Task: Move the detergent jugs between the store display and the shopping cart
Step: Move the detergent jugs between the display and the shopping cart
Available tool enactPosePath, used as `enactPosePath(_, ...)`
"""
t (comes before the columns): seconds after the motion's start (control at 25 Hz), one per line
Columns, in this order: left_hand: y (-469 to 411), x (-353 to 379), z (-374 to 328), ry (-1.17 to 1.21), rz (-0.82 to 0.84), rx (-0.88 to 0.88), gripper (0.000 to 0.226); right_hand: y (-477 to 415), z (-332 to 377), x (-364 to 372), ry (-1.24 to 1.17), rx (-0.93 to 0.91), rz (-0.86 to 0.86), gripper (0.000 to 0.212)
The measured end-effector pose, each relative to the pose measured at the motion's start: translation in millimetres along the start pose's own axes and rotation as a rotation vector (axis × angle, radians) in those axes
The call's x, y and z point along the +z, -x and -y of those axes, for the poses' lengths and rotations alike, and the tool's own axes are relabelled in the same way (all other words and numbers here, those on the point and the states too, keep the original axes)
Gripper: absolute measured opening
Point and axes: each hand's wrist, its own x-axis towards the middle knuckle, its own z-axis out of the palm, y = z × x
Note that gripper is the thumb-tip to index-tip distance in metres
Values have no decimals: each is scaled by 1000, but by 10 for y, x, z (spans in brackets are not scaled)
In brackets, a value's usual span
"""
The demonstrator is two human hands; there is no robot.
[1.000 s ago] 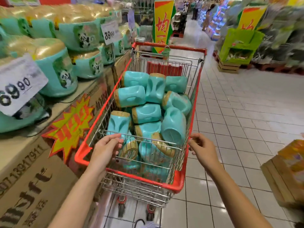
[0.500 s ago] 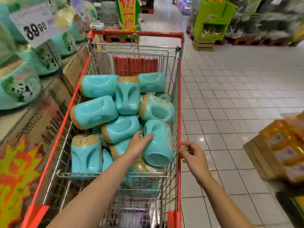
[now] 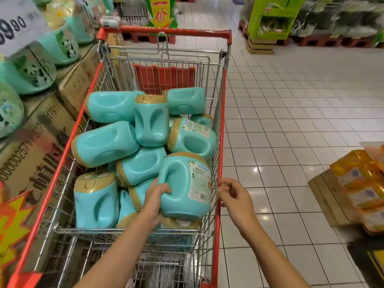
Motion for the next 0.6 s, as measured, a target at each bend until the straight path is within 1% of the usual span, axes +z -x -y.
enactPosePath(0.04,71,-72,-19,64,-16,2,34,6,32,35,-18,-18,9,21)
enactPosePath(0.12,199,-208,-59,182,-37,1,38,22,111,116,-43,-58,46,27)
enactPosePath(0.2,324,-326,-82,295,-19,22,37,57,190,222,-20,-72,127,35)
enactPosePath(0.28,474,-417,-111,403,15,87,34,111,259,331,-45,-45,224,41)
enactPosePath(0.36,609,-476,-149,481,15,140,40,177,343,396,-92,-14,289,47)
enactPosePath(0.44,720,-530,-176,509,-13,194,39,233,435,443,-54,-64,293,47)
enactPosePath(0.52,821,-549,-213,482,-40,244,40,307,524,481,76,-173,224,50)
enactPosePath(0.56,872,-541,-244,437,-47,287,48,353,585,511,136,-238,204,59)
enactPosePath(0.6,925,-527,-276,355,-55,344,59,409,660,552,184,-289,222,70)
